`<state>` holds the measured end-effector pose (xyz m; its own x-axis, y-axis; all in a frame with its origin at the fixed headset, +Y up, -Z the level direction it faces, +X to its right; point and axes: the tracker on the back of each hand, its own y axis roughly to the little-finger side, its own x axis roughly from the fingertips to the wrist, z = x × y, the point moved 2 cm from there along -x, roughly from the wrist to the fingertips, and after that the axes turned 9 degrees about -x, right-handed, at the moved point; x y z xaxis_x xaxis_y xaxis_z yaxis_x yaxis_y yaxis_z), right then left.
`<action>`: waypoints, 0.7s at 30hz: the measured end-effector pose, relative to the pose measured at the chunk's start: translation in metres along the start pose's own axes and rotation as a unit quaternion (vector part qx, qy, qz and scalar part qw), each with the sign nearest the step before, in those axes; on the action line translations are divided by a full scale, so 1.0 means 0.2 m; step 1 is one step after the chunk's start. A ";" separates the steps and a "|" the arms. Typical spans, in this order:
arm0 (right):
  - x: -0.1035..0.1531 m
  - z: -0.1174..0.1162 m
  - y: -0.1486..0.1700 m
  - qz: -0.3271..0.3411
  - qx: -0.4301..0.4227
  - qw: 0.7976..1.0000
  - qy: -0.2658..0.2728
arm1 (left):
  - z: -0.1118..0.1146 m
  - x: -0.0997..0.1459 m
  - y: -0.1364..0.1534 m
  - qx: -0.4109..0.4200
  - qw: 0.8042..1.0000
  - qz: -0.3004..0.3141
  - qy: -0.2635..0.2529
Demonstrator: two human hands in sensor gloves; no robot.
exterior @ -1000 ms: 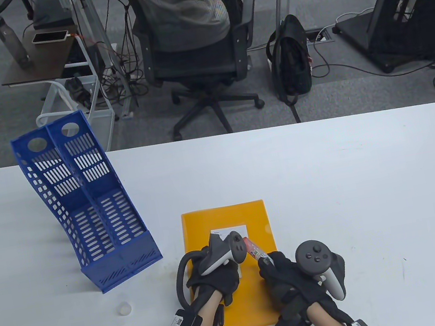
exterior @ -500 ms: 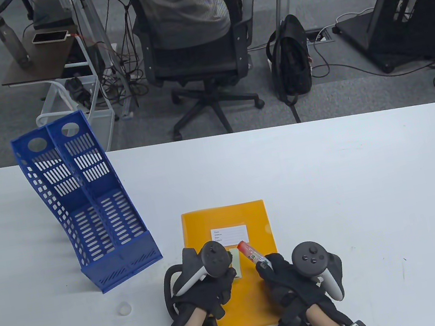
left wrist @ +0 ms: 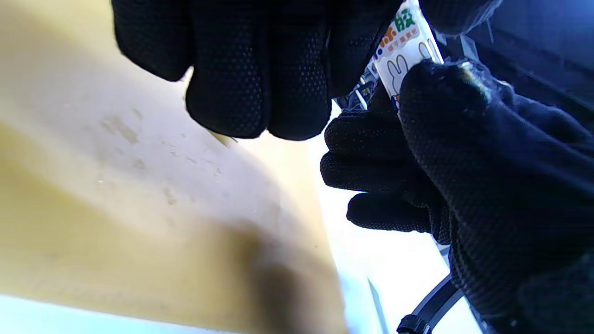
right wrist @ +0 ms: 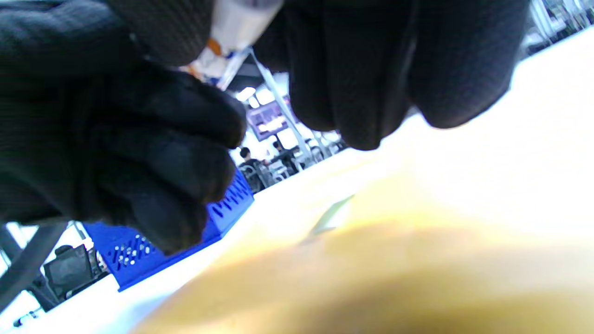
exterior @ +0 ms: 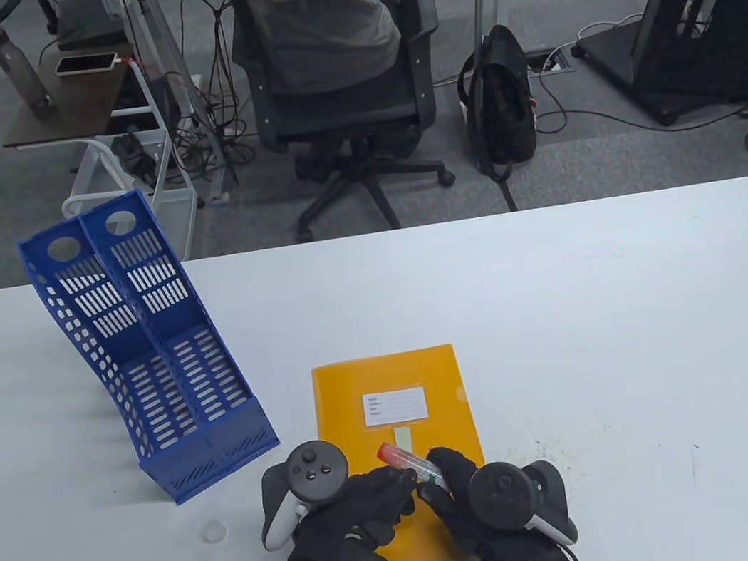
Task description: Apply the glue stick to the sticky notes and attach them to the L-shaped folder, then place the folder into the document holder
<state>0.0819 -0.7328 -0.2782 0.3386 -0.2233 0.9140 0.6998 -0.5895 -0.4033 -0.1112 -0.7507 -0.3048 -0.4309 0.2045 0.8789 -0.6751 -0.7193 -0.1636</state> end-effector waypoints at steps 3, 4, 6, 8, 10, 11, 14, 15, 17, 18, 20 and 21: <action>0.00 -0.02 -0.06 0.016 0.012 1.000 -0.005 | -0.02 0.01 0.05 0.048 0.998 0.015 -0.030; 0.00 -0.02 -0.07 0.016 0.017 1.000 -0.008 | -0.02 0.01 0.06 0.074 0.997 0.023 -0.027; -0.01 -0.01 -0.10 0.022 0.026 0.999 -0.003 | -0.02 0.01 0.06 0.112 0.993 0.040 -0.022; -0.02 -0.02 -0.14 0.028 0.038 0.999 -0.001 | -0.02 0.02 0.06 0.134 0.989 0.054 -0.027; -0.03 -0.04 -0.18 0.034 0.055 0.998 -0.005 | -0.02 0.02 0.05 0.139 0.988 0.056 -0.036; -0.04 -0.04 -0.20 0.036 0.071 0.997 -0.006 | -0.02 0.02 0.04 0.133 0.989 0.054 -0.043; -0.06 -0.03 -0.23 0.035 0.102 0.994 -0.024 | -0.03 0.04 0.04 0.127 0.988 0.046 -0.069; -0.07 -0.03 -0.23 0.034 0.101 0.994 -0.031 | -0.03 0.04 0.04 0.127 0.988 0.046 -0.073; -0.08 0.01 -0.23 0.025 0.093 0.994 -0.046 | -0.04 0.04 0.03 0.118 0.988 0.045 -0.083; -0.08 0.03 -0.23 0.022 0.091 0.995 -0.046 | -0.04 0.05 0.03 0.114 0.989 0.045 -0.088; -0.07 0.08 -0.21 0.016 0.094 0.995 -0.038 | -0.04 0.05 0.03 0.103 0.988 0.039 -0.106; -0.07 0.12 -0.20 0.011 0.110 0.994 -0.027 | -0.05 0.06 0.03 0.092 0.988 0.030 -0.119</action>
<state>0.0654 -0.6876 -0.2761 0.3852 -0.1889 0.9033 0.8100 -0.3997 -0.4291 -0.1262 -0.7461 -0.2993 -0.2987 0.0121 0.9543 -0.5236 -0.8380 -0.1533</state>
